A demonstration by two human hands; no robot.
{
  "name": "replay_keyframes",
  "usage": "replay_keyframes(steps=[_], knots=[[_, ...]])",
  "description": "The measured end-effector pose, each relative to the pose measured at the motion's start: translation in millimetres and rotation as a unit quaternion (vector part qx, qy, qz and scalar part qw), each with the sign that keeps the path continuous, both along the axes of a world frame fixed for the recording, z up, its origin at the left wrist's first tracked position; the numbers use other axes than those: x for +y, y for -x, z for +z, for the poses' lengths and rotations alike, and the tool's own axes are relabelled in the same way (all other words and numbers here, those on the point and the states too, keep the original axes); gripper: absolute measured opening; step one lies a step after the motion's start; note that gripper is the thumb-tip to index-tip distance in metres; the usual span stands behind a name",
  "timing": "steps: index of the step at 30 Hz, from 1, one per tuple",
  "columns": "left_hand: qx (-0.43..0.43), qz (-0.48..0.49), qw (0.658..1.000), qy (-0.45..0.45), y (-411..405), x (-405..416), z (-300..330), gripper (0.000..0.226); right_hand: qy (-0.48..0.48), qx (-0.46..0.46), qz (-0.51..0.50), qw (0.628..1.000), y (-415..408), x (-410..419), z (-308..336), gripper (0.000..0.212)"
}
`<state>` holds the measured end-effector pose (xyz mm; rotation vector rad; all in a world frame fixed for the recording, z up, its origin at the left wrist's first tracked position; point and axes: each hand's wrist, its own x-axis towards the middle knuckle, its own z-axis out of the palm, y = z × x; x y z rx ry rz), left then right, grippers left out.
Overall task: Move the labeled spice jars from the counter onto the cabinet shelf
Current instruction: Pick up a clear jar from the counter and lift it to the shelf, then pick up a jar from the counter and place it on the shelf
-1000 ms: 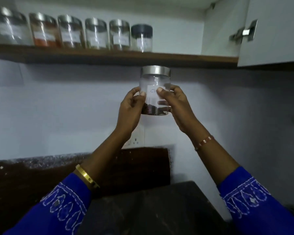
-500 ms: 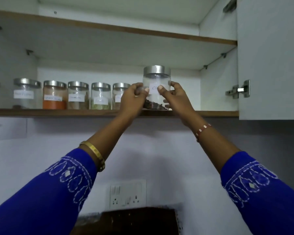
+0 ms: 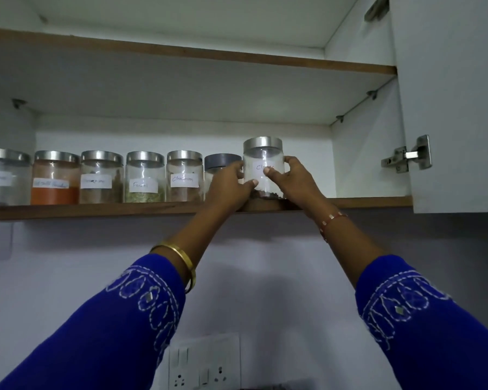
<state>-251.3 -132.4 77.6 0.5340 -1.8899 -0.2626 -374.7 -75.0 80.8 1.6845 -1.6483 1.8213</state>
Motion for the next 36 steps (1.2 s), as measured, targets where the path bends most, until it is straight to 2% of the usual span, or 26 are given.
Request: replay_keyframes(steps=[4, 8, 11, 12, 13, 14, 16, 17, 19, 21, 22, 23, 26, 31, 33, 36], knots=[[-0.085, 0.028, 0.996, 0.005, 8, -8, 4, 0.046, -0.016, 0.025, -0.049, 0.998, 12, -11, 5, 0.056], [-0.16, 0.021, 0.985, -0.064, 8, -13, 17, 0.037, -0.073, 0.054, -0.117, 0.989, 14, -21, 11, 0.055], [-0.184, 0.002, 0.977, -0.107, 9, -20, 24, 0.016, -0.132, 0.108, -0.179, 0.969, 13, -26, 12, 0.035], [-0.192, 0.008, 0.975, -0.109, 10, -22, 26, 0.017, -0.142, 0.118, -0.192, 0.964, 13, -28, 13, 0.025], [-0.199, 0.012, 0.973, -0.113, 11, -25, 27, 0.027, -0.154, 0.121, -0.201, 0.96, 14, -29, 14, 0.012], [-0.205, 0.021, 0.973, -0.109, 13, -27, 28, 0.033, -0.16, 0.123, -0.205, 0.958, 15, -30, 15, 0.011], [-0.198, 0.033, 0.975, -0.097, 15, -30, 29, 0.035, -0.173, 0.12, -0.206, 0.956, 15, -29, 15, 0.032], [-0.191, 0.039, 0.976, -0.099, 16, -32, 29, 0.034, -0.177, 0.118, -0.205, 0.955, 14, -28, 15, 0.035], [-0.214, 0.054, 0.972, -0.086, 18, -28, 27, 0.028, -0.182, 0.11, -0.206, 0.955, 13, -26, 13, 0.034], [-0.246, 0.076, 0.963, -0.074, 19, -21, 23, 0.017, -0.164, 0.109, -0.193, 0.961, 9, -21, 9, 0.016], [-0.253, 0.092, 0.962, -0.053, 21, -19, 21, 0.026, -0.145, 0.112, -0.185, 0.966, 8, -19, 6, 0.016], [-0.252, 0.111, 0.96, -0.04, 21, -14, 16, 0.036, -0.123, 0.118, -0.182, 0.968, 6, -16, 2, 0.029], [-0.173, 0.124, 0.977, 0.007, 17, -5, 3, 0.043, -0.024, 0.125, -0.166, 0.978, -3, -8, -16, 0.039], [-0.015, 0.076, 0.993, 0.094, 2, 12, -37, 0.046, 0.091, 0.052, -0.083, 0.991, -29, 7, -56, 0.04], [0.033, 0.011, 0.996, 0.086, -5, 22, -57, 0.041, 0.124, 0.033, -0.056, 0.99, -43, 14, -74, 0.04], [0.086, -0.074, 0.993, 0.013, -22, 41, -87, 0.038, 0.149, -0.007, -0.022, 0.989, -61, 28, -106, 0.039]])
